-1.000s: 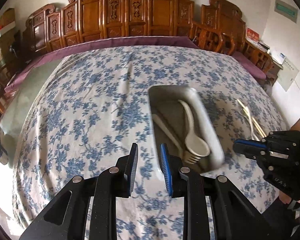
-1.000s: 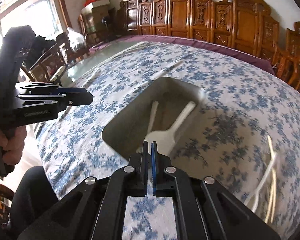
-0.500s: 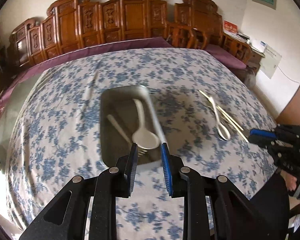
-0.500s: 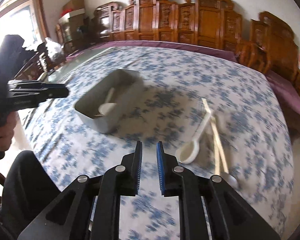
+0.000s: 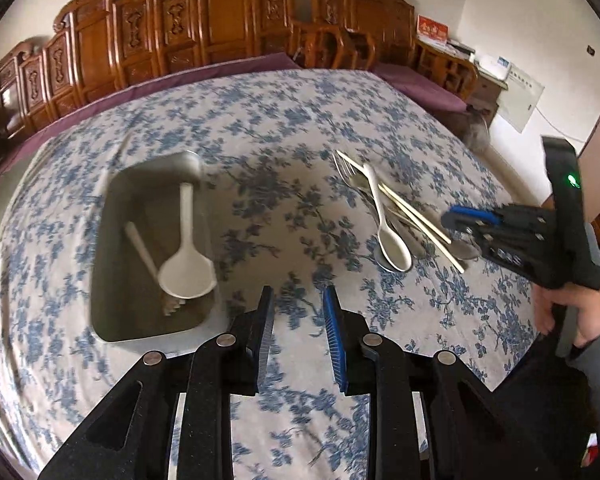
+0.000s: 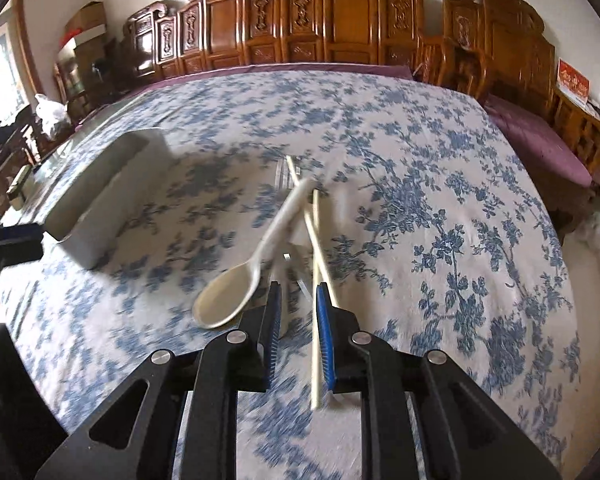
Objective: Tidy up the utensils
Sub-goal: 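Grasp a chopstick with the right tool while the left tool reaches toward a white spoon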
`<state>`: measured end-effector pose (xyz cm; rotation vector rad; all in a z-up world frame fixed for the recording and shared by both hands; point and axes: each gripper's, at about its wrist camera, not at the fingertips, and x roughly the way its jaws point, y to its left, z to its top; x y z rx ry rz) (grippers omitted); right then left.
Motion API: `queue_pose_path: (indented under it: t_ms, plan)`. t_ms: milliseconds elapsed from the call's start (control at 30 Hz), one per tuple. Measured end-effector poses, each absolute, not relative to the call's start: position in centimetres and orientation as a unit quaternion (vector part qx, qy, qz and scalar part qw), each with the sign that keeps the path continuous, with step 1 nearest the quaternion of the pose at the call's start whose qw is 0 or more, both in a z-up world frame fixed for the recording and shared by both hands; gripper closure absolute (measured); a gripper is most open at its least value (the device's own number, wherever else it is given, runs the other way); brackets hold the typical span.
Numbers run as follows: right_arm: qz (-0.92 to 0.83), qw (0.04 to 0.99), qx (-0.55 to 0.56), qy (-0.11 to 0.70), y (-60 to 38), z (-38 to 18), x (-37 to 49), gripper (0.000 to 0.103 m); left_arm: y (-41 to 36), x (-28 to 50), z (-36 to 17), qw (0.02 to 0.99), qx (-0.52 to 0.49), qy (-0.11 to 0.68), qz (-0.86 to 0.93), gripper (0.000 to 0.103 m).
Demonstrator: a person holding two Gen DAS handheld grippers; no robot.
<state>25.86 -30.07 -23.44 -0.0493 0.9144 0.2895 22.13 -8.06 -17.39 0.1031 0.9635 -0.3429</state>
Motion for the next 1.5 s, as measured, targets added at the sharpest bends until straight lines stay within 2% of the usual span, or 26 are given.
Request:
queue_pose_path:
  t_ms: [200,433,500,533,567,867,1333,1400,1500]
  plan:
    - [0.137,0.878,-0.034,0.458,-30.2,-25.0,28.5,0.084,-9.6,23.2,-19.0,0.862,0.06,0.475,-0.167,0.08]
    - [0.145,0.862,0.005,0.486,-31.3,-27.2,30.1,0.084,-10.9,24.5,-20.7,0.853,0.063,0.49,-0.169,0.08]
    - [0.151,0.86,0.015,0.487,-31.2,-27.2,30.1,0.086,-11.5,24.8,-21.2,0.85,0.063,0.494,-0.172,0.08]
    - [0.155,0.859,0.015,0.488,-31.1,-27.2,30.1,0.092,-11.7,24.9,-21.3,0.849,0.063,0.495,-0.173,0.08]
    - [0.157,0.859,0.012,0.488,-30.9,-27.2,30.1,0.093,-12.1,25.1,-21.6,0.848,0.062,0.496,-0.175,0.08]
    - [0.158,0.866,0.022,0.473,-31.4,-26.5,29.9,0.097,-14.6,26.2,-23.0,0.841,0.064,0.504,-0.185,0.08]
    - [0.1,0.88,0.035,0.463,-34.1,-26.1,30.0,0.097,-19.0,29.2,-23.1,0.839,0.078,0.495,-0.211,0.08]
    - [0.098,0.882,0.037,0.46,-34.4,-26.0,30.0,0.097,-19.7,29.6,-23.4,0.836,0.089,0.498,-0.213,0.074]
    - [0.087,0.886,0.039,0.455,-34.8,-25.8,30.0,0.097,-20.6,30.1,-24.0,0.83,0.099,0.504,-0.219,0.072]
